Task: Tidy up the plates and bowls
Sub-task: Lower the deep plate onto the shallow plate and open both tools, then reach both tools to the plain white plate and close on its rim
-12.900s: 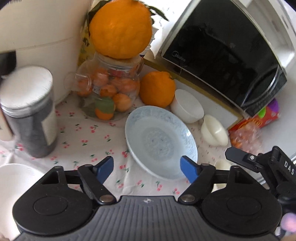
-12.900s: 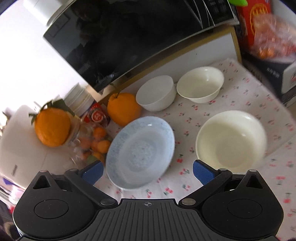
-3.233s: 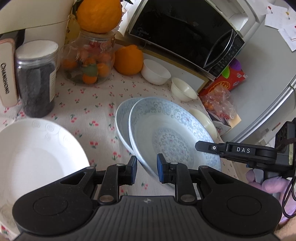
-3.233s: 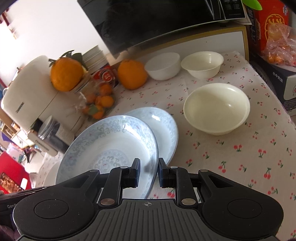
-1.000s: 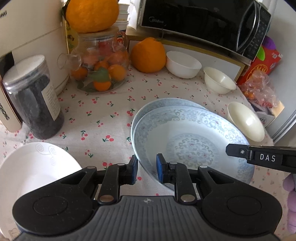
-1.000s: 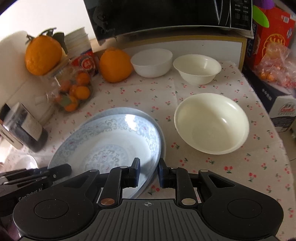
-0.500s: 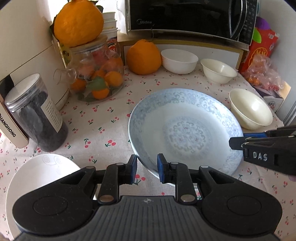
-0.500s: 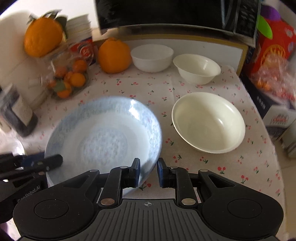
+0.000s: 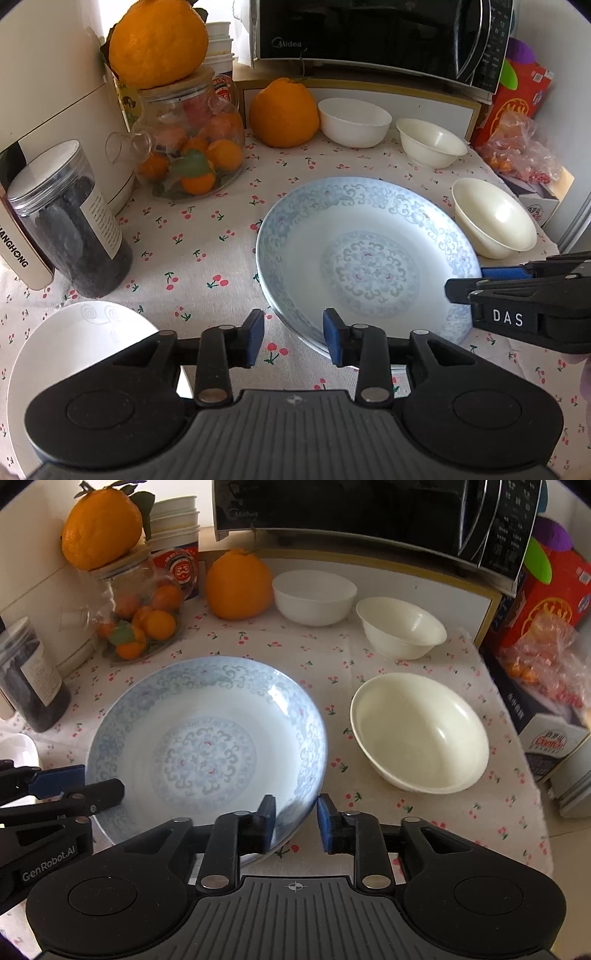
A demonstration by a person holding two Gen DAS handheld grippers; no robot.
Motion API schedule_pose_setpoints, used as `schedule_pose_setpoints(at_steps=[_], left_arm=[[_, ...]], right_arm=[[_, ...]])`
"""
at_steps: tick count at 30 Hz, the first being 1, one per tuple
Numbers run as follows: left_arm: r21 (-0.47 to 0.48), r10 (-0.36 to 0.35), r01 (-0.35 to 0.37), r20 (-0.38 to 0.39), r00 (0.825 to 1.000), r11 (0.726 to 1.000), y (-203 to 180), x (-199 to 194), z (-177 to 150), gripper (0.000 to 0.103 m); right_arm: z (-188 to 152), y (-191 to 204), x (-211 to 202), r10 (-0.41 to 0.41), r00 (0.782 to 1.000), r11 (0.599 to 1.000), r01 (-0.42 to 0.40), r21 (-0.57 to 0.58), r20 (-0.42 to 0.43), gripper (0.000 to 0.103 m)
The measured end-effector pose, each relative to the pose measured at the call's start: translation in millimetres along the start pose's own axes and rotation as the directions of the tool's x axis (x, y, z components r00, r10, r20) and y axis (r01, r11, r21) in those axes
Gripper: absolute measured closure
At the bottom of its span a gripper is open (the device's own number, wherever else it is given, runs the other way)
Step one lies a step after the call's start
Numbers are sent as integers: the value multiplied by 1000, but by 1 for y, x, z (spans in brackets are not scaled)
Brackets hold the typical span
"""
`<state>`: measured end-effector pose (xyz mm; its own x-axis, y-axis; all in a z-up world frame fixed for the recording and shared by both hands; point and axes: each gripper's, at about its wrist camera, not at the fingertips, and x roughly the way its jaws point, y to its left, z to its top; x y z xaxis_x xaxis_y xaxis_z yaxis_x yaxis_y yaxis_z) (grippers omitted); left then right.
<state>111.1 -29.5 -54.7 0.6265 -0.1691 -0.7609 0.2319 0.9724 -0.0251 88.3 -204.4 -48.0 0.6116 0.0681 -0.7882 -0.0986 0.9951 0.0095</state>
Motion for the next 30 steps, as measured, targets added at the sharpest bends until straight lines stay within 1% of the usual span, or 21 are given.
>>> schedule_pose_setpoints(at_steps=[1, 2, 3, 5, 7, 9, 10, 11, 12, 14, 16, 17, 19, 21, 24, 27, 30], left_arm=[[1, -5, 5, 2, 1000, 1000, 0, -2, 0, 65], [3, -9, 9, 4, 1000, 1000, 1, -3, -1, 63], [5, -10, 10, 6, 1000, 1000, 1, -5, -1, 59], [8, -12, 12, 11, 1000, 1000, 3, -10, -2, 53], [5, -21, 21, 13, 1000, 1000, 5, -14, -3, 46], [2, -28, 28, 15, 999, 1000, 8, -18, -4, 42], [2, -31, 31, 16, 999, 1000, 9, -21, -4, 37], [0, -33, 33, 17, 999, 999, 10, -24, -5, 35], [-2, -36, 36, 19, 999, 999, 11, -27, -6, 31], [-5, -46, 46, 19, 999, 999, 15, -34, -8, 28], [-10, -52, 52, 21, 998, 999, 20, -41, -9, 21], [-14, -53, 53, 23, 998, 998, 22, -43, -9, 19], [-33, -58, 59, 25, 998, 998, 29, -51, -9, 12], [-61, -68, 70, 30, 997, 996, 38, -58, -8, 9], [-93, -72, 75, 35, 997, 993, 50, -65, -6, 7], [-113, -54, 60, 50, 997, 992, 62, -71, -7, 5], [-106, -36, 41, 52, 998, 994, 70, -75, -10, 4]], right_arm=[[0, 0, -1, 5, 1000, 1000, -5, 5, 1, 70], [0, 0, -3, 8, 1000, 1000, -8, 7, 4, 64], [0, -1, -4, 10, 1000, 1000, -10, 7, 8, 57], [-1, 0, -8, 16, 1000, 1000, -16, 9, 18, 50], [-1, 0, -12, 23, 1000, 1000, -24, 15, 21, 47], [-2, 0, -16, 30, 999, 999, -30, 23, 24, 39], [-2, 0, -18, 33, 999, 999, -33, 27, 25, 36], [-2, 0, -20, 36, 999, 999, -37, 31, 26, 33], [-3, 1, -22, 41, 999, 999, -42, 35, 26, 31], [-3, 1, -26, 54, 998, 998, -55, 42, 27, 28], [-4, 3, -32, 64, 997, 997, -66, 47, 33, 24], [-5, 4, -35, 71, 997, 996, -72, 49, 38, 22], [-6, 6, -40, 82, 995, 995, -85, 51, 47, 20], [-9, 9, -46, 98, 994, 993, -101, 58, 54, 15], [-12, 14, -51, 131, 990, 988, -135, 70, 53, 15], [-15, 24, -54, 167, 985, 983, -170, 62, 54, 15], [-17, 36, -57, 191, 980, 980, -194, 34, 61, 15]])
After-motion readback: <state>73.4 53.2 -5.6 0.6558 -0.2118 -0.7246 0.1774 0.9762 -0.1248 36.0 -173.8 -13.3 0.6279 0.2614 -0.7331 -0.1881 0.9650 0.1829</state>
